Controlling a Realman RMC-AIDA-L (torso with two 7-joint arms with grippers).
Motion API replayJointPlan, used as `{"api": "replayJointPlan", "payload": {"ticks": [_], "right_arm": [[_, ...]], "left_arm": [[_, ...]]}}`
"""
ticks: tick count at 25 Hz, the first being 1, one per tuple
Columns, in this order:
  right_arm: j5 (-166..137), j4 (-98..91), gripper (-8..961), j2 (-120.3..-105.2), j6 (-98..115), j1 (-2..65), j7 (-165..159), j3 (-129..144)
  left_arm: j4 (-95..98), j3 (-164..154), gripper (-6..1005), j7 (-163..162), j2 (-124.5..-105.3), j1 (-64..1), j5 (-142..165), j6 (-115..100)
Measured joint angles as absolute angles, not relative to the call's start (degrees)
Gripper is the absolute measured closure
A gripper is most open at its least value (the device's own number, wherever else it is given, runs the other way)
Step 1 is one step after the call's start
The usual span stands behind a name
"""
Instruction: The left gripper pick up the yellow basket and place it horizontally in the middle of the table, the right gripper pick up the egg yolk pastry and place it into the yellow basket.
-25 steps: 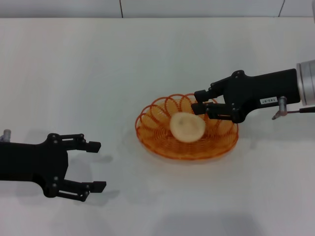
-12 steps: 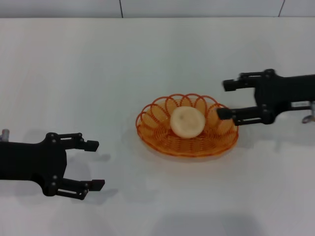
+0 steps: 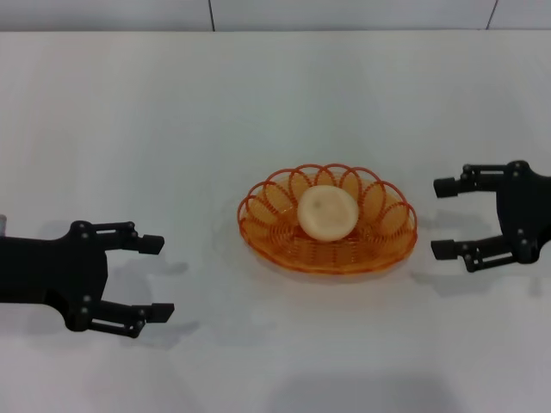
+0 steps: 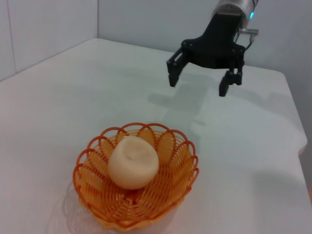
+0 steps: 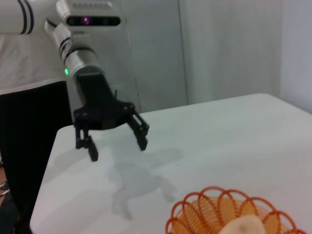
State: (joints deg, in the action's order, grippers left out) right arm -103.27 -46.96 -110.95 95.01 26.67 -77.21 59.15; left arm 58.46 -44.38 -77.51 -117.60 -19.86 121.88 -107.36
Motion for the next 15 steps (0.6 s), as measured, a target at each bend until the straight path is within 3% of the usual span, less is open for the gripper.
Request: {"api": "replayJointPlan", "payload": {"ticks": [15], "right_arm": [[-105.4,-45.9,106,-111.18,95.4,26.9,-75.5,58.9]], "left_arm": [[58.3,-44.4,124,-78.1,-117.43,-22.2,121.9,-105.0]]}}
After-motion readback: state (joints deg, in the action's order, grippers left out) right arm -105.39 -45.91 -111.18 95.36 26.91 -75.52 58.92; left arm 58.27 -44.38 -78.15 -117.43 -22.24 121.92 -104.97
